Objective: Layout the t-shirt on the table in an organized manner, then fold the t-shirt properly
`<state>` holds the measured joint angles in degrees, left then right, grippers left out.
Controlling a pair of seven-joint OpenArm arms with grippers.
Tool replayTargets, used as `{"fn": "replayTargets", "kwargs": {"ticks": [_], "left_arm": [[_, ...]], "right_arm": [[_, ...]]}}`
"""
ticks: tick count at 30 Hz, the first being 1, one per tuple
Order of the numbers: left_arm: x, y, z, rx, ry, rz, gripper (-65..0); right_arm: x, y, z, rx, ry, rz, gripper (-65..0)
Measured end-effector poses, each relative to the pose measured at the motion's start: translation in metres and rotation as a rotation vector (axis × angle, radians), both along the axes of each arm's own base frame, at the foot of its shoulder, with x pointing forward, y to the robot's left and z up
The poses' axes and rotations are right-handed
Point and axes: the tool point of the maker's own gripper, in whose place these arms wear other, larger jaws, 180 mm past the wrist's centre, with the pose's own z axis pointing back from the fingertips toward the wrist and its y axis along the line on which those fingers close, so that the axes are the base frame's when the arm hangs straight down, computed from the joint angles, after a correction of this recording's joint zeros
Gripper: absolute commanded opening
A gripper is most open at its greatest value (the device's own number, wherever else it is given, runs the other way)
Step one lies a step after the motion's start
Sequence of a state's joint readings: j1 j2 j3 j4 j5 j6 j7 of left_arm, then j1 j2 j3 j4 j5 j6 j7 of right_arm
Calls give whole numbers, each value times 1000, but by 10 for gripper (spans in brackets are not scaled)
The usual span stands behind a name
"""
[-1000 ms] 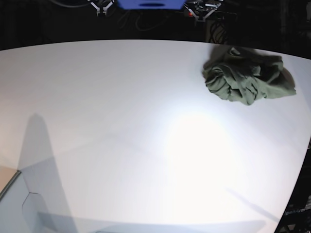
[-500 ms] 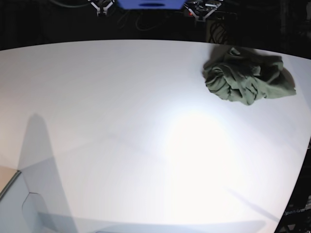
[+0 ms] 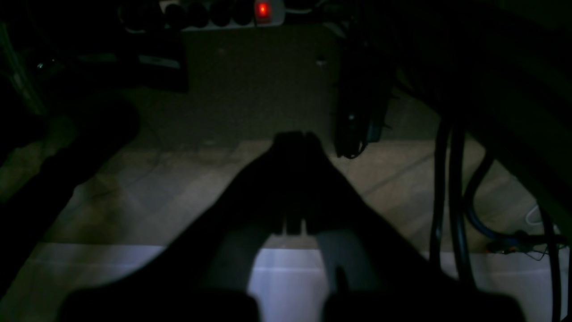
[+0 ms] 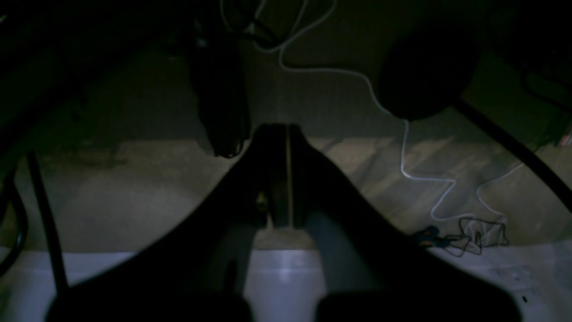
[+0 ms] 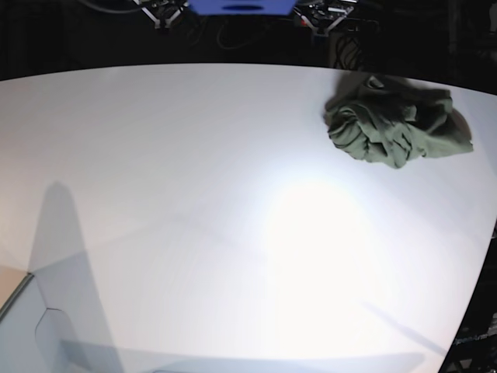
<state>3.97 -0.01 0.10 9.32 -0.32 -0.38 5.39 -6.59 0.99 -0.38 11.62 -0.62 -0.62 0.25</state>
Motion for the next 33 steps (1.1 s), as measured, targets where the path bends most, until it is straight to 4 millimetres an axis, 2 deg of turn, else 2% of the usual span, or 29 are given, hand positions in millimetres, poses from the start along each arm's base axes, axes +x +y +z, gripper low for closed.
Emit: {"fn": "replayTargets", "kwargs": {"ticks": [7,13,18,23,26,28,33], "left_arm": [[0,0,0,0,0,0,-650],[-1,0,0,0,0,0,-650],[-11,4,5,1,-50,-2,-650],[-49,28,29,34,-88,-26,-650],[-38,25,53,22,-185,-32,-650],[-22,19,72,7,-271,-37,-650],[-4,21,121,7,-334,-69,-650]], "right_arm": [[-3,0,0,0,4,0,-650],[-2,-13,1,-20,-2,3,-650],[5,-20,15,-29,-123,19,-650],[-11,-28,52,-43,-212,40,-650],[-5,-33,81,-50,-290,61,-650],[11,-39,104,-60,-375,81,-650],[45,-45,163,-75,-534,143,-650]]}}
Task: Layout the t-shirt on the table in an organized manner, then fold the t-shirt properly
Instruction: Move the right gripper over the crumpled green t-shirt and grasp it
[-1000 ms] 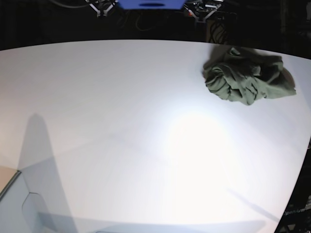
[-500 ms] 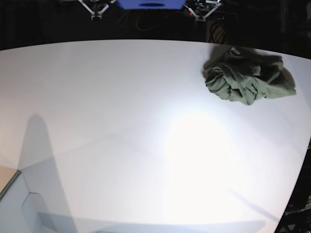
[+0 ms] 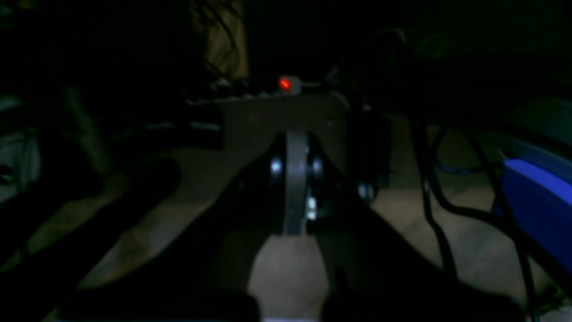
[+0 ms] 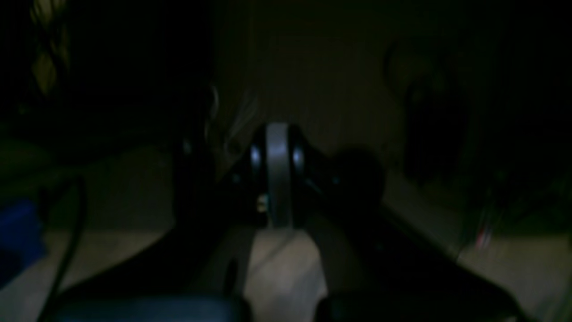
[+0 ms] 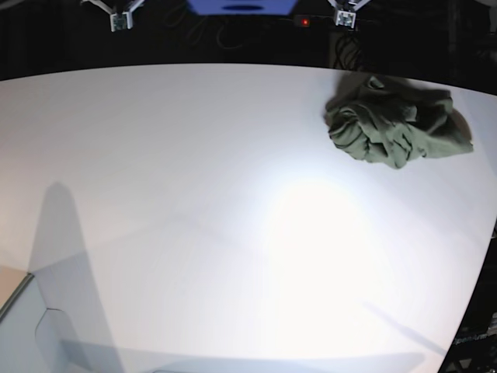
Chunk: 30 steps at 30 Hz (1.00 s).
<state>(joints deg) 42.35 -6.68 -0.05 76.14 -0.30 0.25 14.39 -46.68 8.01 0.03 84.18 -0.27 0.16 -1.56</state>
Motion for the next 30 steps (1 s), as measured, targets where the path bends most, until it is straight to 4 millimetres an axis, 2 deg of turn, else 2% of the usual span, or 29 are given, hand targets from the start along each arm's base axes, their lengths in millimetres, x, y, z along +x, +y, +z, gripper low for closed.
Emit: {"fn": "replayTargets", "kwargs": {"ticks": [2,4,6,10,11,13,16,21,24,26,30], "left_arm": [[9,-4,21,-12,-43,-1,-650],[28,-7,44,-30,-124,5,-650],[43,4,67,-7,-198,43,-650],[53,24,97,-26,-258,157,-650],[56,28,103,-45,-276,195,-650],[64,43,113,-66,-310,277,-650],[63,67,122,-68,-303,369,-650],[61,84,133,-75,-292,449,-650],[59,95,137,-56,-305,471,-650],[55,97,137,-56,-293,483,-650],[51,108,136,-31,-290,501,-650]], "right_arm": [[14,2,24,-4,-44,12,-650],[40,12,56,14,-135,27,-650],[65,22,86,32,-220,37,-650],[104,30,139,39,-368,60,-650],[114,36,145,53,-402,68,-650],[130,48,142,82,-409,71,-650],[153,68,157,126,-491,112,-650],[172,110,170,218,-545,183,-650],[182,152,185,305,-594,270,-639],[181,187,194,375,-599,342,-585],[161,269,206,508,-539,558,-459]]}}
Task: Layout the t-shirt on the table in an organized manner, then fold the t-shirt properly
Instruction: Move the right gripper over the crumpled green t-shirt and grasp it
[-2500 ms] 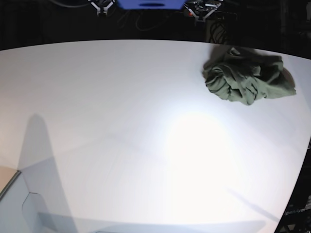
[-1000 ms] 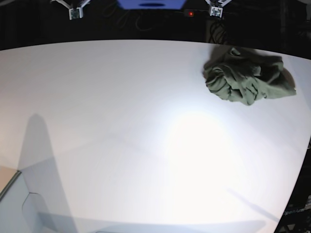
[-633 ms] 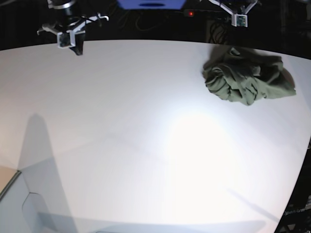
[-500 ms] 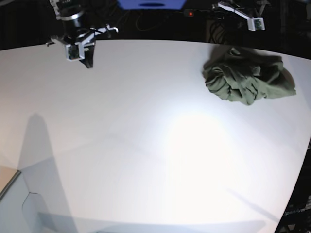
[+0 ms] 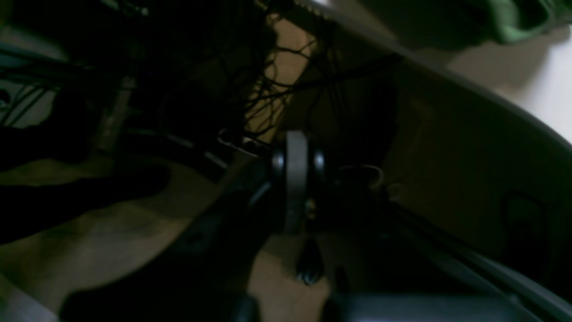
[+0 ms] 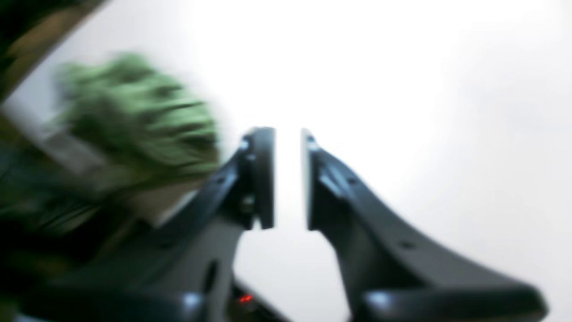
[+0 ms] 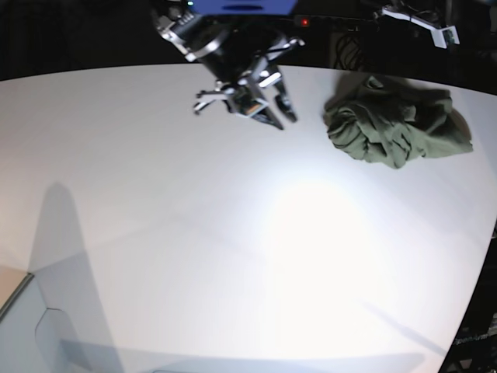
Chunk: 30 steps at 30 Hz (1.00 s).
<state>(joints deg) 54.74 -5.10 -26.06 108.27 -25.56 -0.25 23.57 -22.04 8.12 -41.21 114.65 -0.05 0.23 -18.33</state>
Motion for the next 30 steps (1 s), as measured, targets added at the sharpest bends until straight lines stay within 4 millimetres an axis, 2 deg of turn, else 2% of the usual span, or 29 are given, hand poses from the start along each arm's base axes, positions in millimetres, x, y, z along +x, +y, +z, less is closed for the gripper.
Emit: {"fn": "replayTargets", "kwargs": {"ticks": [1,2,6,7,10,16,19,23,28,30], "left_arm": [[-1,4,1,11,-1,6,-650],[-4,7,2,16,3,14,-650],[-16,15,4,30,11,81,-650],[-16,16,4,31,8,94,-650],[-18,18,5,36,4,113,-650],[-19,19,5,38,7,115,-650],[-20,18,4,37,9,115,-650],[-19,18,5,37,9,114,-650],[-20,18,4,34,8,117,-650],[-21,18,4,34,10,118,-650]], "right_arm": [[-7,21,3,22,8,76,-435],[-9,32,3,29,21,112,-415],[-2,66,-9,41,82,156,-376],[2,74,-15,-25,22,172,-376],[-8,80,-39,-61,100,218,-375],[8,92,-48,-7,169,235,-373],[15,102,-44,45,200,235,-373],[19,103,-55,22,217,242,-374],[18,112,-62,-2,209,301,-379],[11,115,-69,-15,220,338,-409]]}}
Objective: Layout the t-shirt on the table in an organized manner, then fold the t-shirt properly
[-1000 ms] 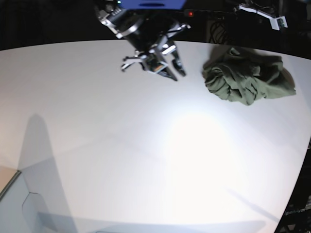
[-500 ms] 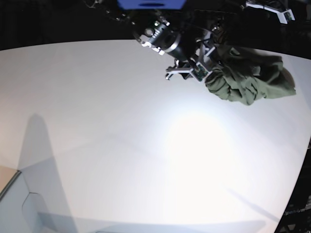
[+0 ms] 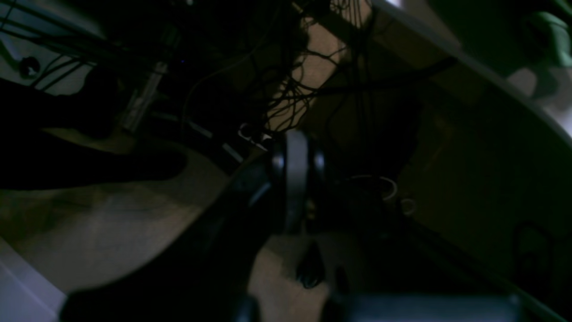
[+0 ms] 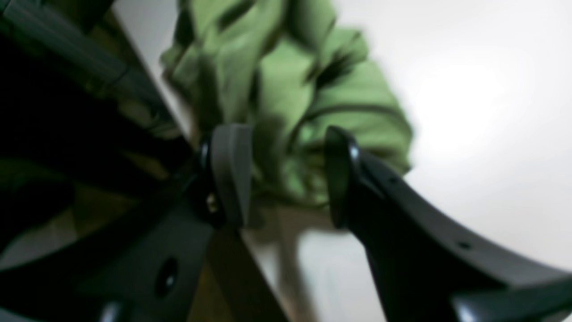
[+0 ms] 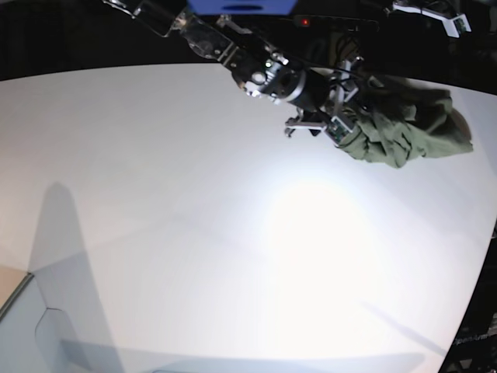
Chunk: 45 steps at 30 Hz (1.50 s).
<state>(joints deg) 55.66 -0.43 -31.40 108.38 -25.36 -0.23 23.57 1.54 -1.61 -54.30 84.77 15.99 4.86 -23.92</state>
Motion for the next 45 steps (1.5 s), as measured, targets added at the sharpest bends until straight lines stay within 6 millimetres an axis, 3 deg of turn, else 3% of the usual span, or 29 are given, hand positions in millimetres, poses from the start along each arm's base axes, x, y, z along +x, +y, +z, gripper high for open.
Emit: {"fn": "replayTargets", "kwargs": {"ticks": [4,8,11,17,23,28,31,33,36,38,42,45], "left_arm": [[0,0,0,0,0,0,-650],[1,0,1,0,-4,-1,-650],[4,-1,3,2,-12,-4,-650],[17,8,25,44,-67,-11,-650],[13,31,35,103,-66,12,-650],[14,47,43,143,-60,4,-650],[21,57,50,179,-70,-32,-650],[23,58,51,184,-70,-42,-650],[27,60,52,189,-75,-51,-650],[29,61,53,189,-77,-54,-650],[50,63,59,203,-135,-65,-650],[55,64,60,206,-143,-66,-650]], "right_arm": [[-10,6,1,12,-3,61,-648],[-6,2,17,35,-40,59,-648],[7,-6,45,79,-91,34,-650],[74,-32,123,168,-300,-77,-650],[126,-51,166,164,-427,-141,-650],[177,-67,264,307,-601,-262,-650],[210,-103,314,373,-669,-388,-650],[229,-118,333,390,-703,-438,-650],[249,-129,339,368,-696,-472,-650],[259,-127,328,320,-674,-473,-650],[242,-96,284,215,-607,-355,-650],[241,-103,239,163,-518,-373,-650]]}}
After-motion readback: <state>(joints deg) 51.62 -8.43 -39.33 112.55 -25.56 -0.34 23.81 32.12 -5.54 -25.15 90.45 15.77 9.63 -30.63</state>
